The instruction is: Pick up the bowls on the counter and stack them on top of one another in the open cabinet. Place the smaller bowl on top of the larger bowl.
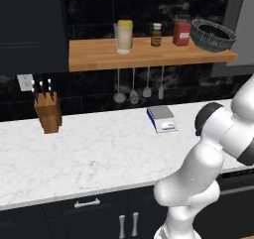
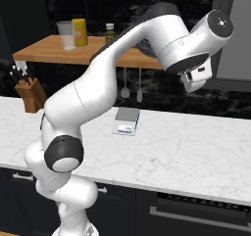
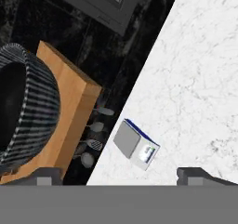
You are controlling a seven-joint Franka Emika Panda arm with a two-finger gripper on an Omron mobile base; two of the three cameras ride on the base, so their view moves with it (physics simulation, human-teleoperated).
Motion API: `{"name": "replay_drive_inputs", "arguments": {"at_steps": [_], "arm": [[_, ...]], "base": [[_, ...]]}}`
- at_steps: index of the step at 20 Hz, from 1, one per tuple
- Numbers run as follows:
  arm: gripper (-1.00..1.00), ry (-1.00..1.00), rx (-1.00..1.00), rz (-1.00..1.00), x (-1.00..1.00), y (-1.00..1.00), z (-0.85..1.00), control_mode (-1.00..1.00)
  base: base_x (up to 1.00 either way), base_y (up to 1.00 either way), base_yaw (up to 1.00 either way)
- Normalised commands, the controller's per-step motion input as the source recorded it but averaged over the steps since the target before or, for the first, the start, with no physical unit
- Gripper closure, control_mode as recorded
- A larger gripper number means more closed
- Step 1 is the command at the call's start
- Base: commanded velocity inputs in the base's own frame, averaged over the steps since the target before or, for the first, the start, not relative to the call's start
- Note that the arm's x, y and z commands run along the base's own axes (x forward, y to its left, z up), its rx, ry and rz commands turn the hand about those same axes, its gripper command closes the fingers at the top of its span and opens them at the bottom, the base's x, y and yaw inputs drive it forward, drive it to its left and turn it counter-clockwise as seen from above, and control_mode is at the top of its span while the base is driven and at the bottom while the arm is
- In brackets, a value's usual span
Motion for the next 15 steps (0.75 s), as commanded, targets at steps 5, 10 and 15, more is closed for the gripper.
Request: {"name": "replay_drive_inputs", "arguments": {"at_steps": [5, 10, 15], "arm": [[-1.00, -0.08, -0.16, 0.00, -1.00, 0.51, -1.00, -1.00], [-1.00, -0.11, -0.16, 0.08, -1.00, 0.97, -1.00, -1.00], [-1.00, -0.19, -0.21, 0.12, -1.00, 1.00, -1.00, -1.00]], "base": [[0.00, 0.00, 0.00], [0.00, 0.00, 0.00], [0.00, 0.00, 0.00]]}}
